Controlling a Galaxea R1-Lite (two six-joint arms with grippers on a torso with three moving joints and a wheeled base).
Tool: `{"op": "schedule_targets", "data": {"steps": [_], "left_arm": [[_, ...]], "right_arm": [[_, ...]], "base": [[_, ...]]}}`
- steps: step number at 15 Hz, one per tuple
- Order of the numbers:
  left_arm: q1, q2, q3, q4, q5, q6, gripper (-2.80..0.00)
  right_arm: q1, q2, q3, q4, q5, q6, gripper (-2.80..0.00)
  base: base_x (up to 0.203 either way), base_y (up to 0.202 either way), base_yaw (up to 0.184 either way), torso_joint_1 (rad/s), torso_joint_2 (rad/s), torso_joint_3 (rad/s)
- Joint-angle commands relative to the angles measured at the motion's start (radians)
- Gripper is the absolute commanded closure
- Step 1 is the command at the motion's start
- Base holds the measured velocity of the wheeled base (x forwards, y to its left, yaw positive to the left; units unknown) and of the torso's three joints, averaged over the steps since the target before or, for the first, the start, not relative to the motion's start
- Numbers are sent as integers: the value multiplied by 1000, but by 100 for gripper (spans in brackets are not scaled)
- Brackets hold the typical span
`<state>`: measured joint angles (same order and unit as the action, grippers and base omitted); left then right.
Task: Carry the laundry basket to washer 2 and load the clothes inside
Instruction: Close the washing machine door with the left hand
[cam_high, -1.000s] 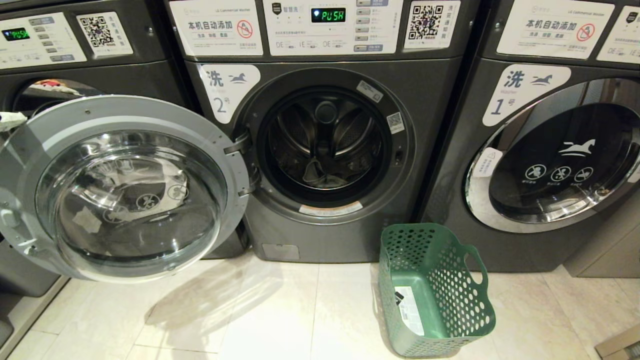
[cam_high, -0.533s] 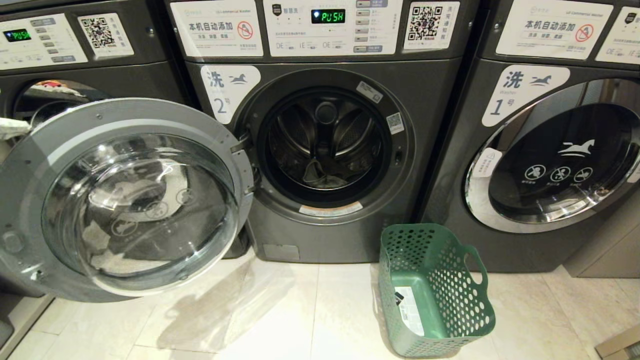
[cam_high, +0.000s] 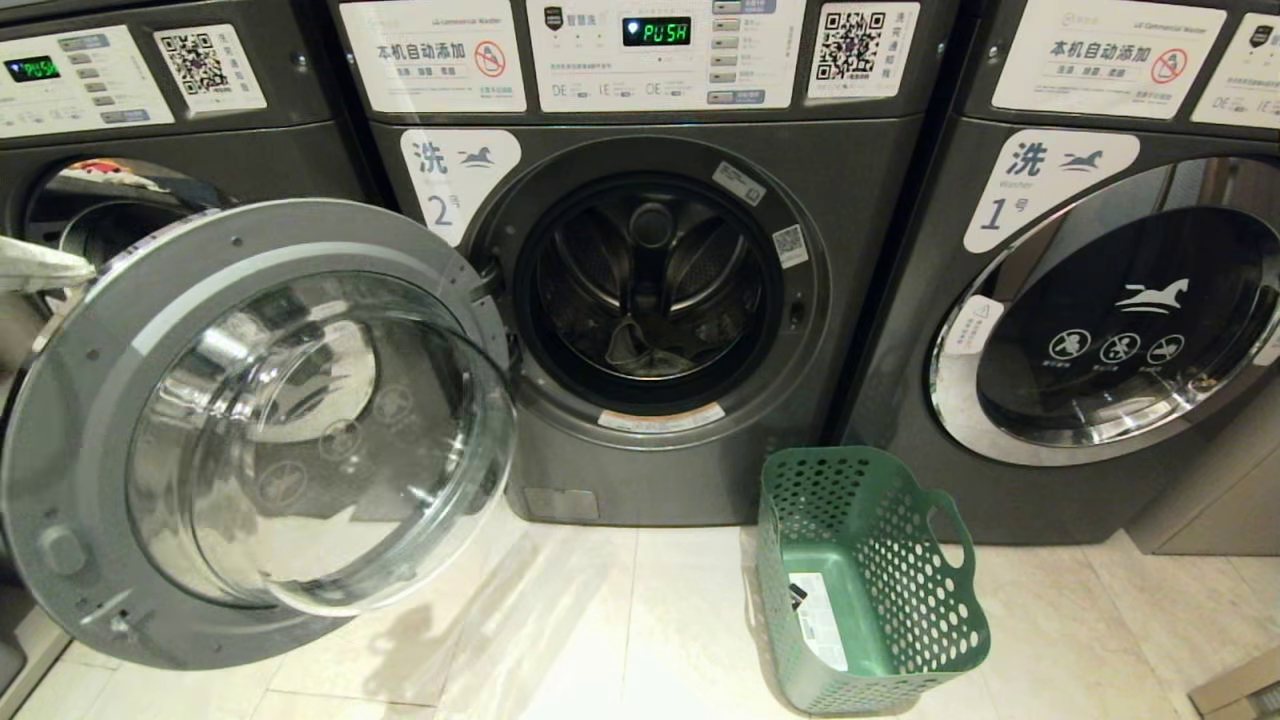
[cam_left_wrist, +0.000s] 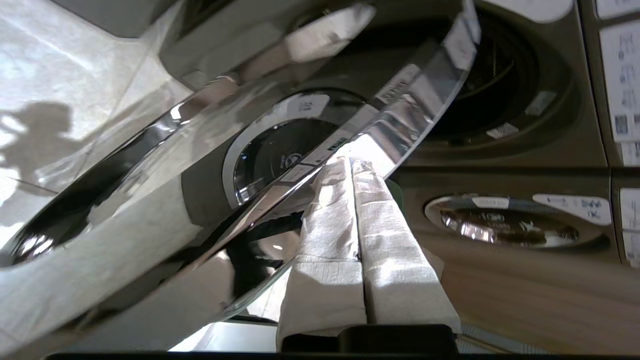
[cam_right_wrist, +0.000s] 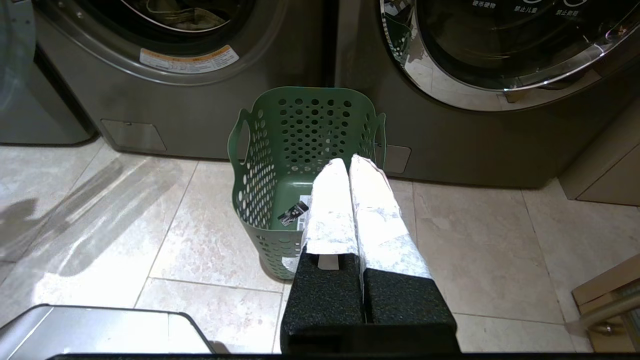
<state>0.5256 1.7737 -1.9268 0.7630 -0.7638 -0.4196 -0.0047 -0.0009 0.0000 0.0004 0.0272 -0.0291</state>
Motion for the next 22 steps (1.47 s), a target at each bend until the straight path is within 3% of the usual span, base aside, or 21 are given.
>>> {"op": "schedule_targets", "data": {"steps": [1, 4, 5, 7, 9, 10, 12, 15, 18, 22], "left_arm": [[-36, -100, -3, -9, -3, -22, 0], [-79, -212, -3, -65, 0, -86, 0], [-80, -233, -3, -103, 4, -140, 0], [-53, -234, 2, -136, 21, -172, 0], [-44, -201, 64, -142, 106, -169, 0], [-43, -163, 97, -152, 184, -163, 0], [-45, -100, 160, -164, 262, -114, 0], [-52, -14, 193, -190, 292, -53, 0], [-49, 59, 203, -289, 354, -41, 0], [-72, 35, 211, -272, 342, -46, 0]], "right_arm": [[0, -1, 0, 0, 1, -2, 0], [0, -1, -1, 0, 0, -4, 0], [0, -1, 0, 0, 0, -2, 0], [0, -1, -1, 0, 1, -3, 0], [0, -1, -1, 0, 1, -4, 0], [0, -1, 0, 0, 2, -3, 0], [0, -1, 0, 0, 1, -2, 0], [0, -1, 0, 0, 0, 0, 0], [0, -1, 0, 0, -4, -1, 0], [0, -1, 0, 0, -15, -2, 0]], "base": [[0, 0, 0, 0, 0, 0], [0, 0, 0, 0, 0, 0], [0, 0, 0, 0, 0, 0], [0, 0, 0, 0, 0, 0], [0, 0, 0, 0, 0, 0], [0, 0, 0, 0, 0, 0], [0, 0, 0, 0, 0, 0], [0, 0, 0, 0, 0, 0], [0, 0, 0, 0, 0, 0], [0, 0, 0, 0, 0, 0]]}}
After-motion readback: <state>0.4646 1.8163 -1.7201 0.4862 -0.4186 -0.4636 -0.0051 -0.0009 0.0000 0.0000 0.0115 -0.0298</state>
